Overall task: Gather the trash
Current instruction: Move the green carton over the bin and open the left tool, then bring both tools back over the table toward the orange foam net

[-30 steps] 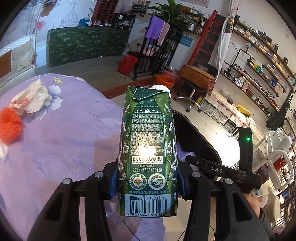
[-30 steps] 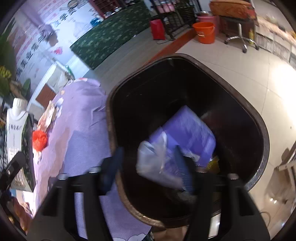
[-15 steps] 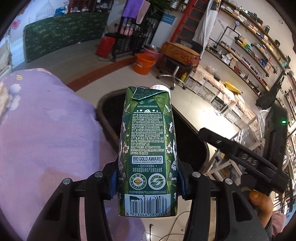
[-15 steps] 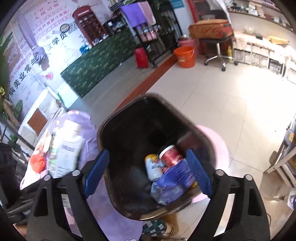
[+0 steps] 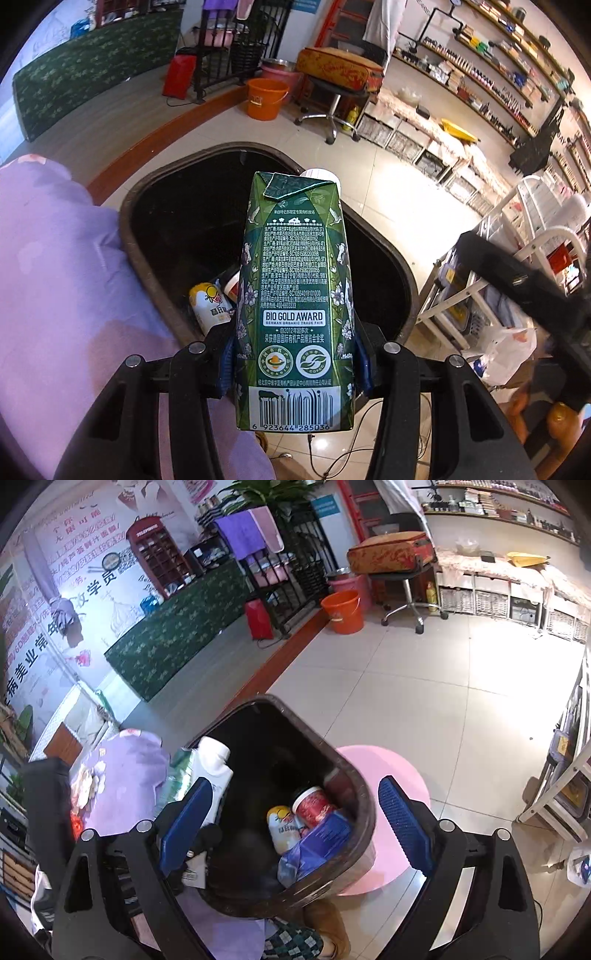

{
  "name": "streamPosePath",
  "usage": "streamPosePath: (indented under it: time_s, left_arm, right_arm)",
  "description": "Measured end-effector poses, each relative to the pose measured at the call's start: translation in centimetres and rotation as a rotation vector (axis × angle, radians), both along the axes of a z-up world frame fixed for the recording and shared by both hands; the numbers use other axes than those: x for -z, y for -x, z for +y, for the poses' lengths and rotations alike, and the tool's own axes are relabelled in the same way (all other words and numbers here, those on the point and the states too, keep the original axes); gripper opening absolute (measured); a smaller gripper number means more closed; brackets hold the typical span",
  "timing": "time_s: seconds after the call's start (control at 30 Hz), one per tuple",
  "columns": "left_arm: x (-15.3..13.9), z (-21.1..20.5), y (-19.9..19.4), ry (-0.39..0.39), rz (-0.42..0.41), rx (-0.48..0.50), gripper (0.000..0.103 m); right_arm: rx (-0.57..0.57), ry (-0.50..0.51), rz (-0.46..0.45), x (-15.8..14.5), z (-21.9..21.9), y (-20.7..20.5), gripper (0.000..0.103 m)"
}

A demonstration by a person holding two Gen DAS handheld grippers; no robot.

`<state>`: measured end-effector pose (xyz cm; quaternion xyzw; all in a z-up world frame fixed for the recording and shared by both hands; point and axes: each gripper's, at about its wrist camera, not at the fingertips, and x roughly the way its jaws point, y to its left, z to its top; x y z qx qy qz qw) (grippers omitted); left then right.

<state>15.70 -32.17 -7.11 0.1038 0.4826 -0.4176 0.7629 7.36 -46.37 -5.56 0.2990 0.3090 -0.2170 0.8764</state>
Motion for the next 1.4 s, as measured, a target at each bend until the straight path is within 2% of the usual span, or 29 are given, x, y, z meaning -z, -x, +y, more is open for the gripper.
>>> streamPosePath:
  time_s: [0.33,0.37,0.43,0.47,0.5,0.7,0.97,1.13,1.4]
  left_arm:
    - [2.0,-2.4,-0.8,-0.088,0.055,0.012,0.049]
    - [2.1,-2.6,-0.7,-0.092,0.052,0.021,0.052]
    - [1.8,-2.8,-0.4,-0.088,0.051,0.036,0.064]
    - [1.6,-2.8,-0.5,-0.078,0.048,0.044,0.073]
    - [1.4,-2.7,-0.4,-0.066,0.040,0.047,0.078]
    - [-0.2,-0.8,0.2,-0.015,-0.004,0.029,0.085]
    - [-2.7,4.7,1.6,0.047,-0.130,-0.069,0.097]
    - [-3.8,8.6,1.9,0.062,-0.213,-0.172,0.097]
    - [-4.6,16.3,1.2,0.062,-0.244,-0.373,0.097]
  right_arm:
    - [0.038,-0.010,-0.005,0.0,-1.4,1.0,0.091]
    - [0.039,-0.009,-0.004,0.0,-1.4,1.1,0.091]
    - [0.041,-0.009,-0.006,-0.1,-1.4,1.0,0.091]
    - [0.041,-0.008,-0.006,-0.1,-1.3,1.0,0.091]
    - [0.042,-0.008,-0.007,-0.2,-1.3,0.9,0.091]
    - [0.044,-0.004,-0.017,-0.5,-1.1,0.5,0.094]
    - [-0.028,-0.010,0.010,0.2,0.8,-1.6,0.094]
    - [-0.105,-0.004,0.024,0.5,3.4,-3.6,0.094]
    - [-0.274,0.013,0.068,1.1,9.8,-8.2,0.094]
